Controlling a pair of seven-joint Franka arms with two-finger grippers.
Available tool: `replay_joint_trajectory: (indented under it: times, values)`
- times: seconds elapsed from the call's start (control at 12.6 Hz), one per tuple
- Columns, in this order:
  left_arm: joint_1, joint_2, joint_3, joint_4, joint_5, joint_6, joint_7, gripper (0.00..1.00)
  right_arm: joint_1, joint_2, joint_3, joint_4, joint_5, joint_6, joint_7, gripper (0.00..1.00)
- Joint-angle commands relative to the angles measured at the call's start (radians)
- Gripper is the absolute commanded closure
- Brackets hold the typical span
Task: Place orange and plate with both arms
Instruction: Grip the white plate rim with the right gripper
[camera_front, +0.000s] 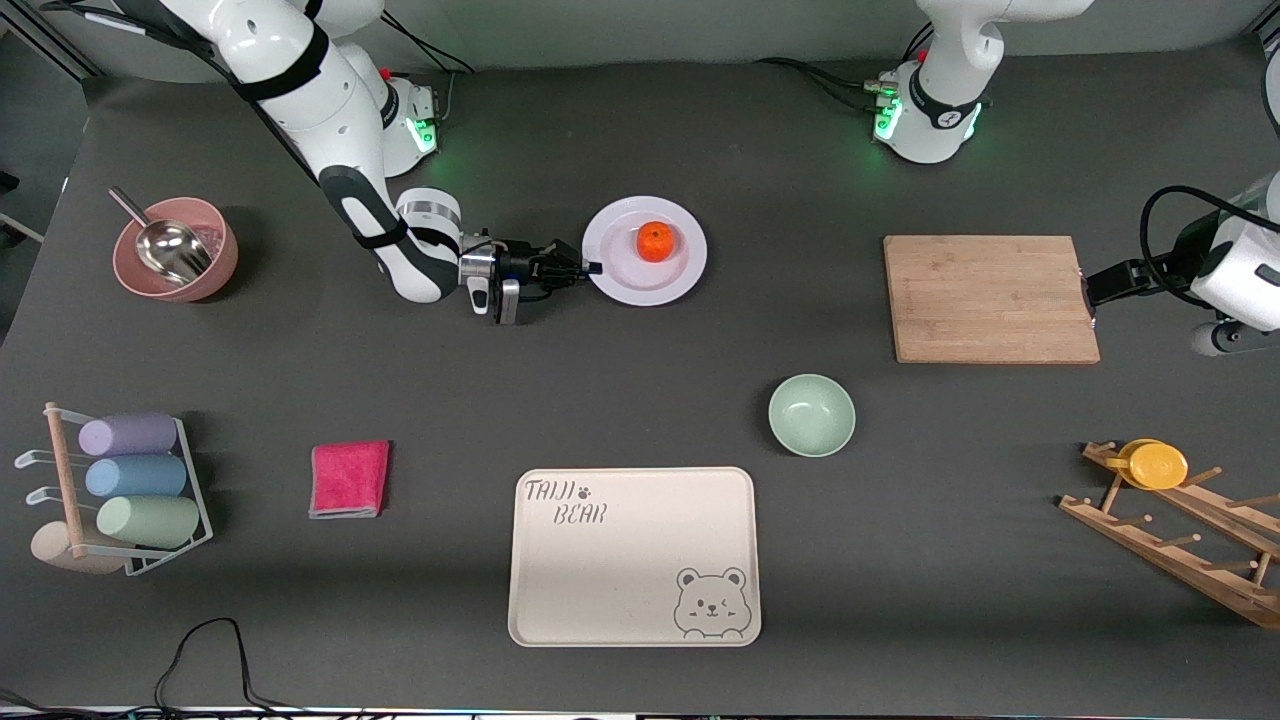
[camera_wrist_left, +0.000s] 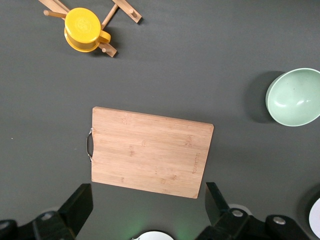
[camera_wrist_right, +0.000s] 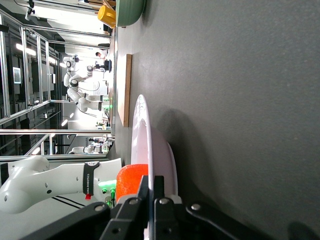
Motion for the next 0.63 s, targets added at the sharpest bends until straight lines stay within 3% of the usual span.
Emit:
replay_joint_trajectory:
  times: [0.0,0.32,0.55]
  values:
    - [-0.017,-0.028,0.013,-0.024,-0.008,0.001,0.015,0.00,0.011,0.036,0.006,0.035,0.032,0.019,-0.038,1.00]
    - [-0.017,-0.026,0.012,-0.023,-0.008,0.009,0.012,0.00,-0.040,0.015,0.003,0.039,0.030,-0.062,-0.022,1.00]
    - [-0.017,-0.029,0.012,-0.023,-0.008,0.035,0.006,0.00,-0.073,-0.063,0.002,0.036,0.015,-0.094,0.072,1.00]
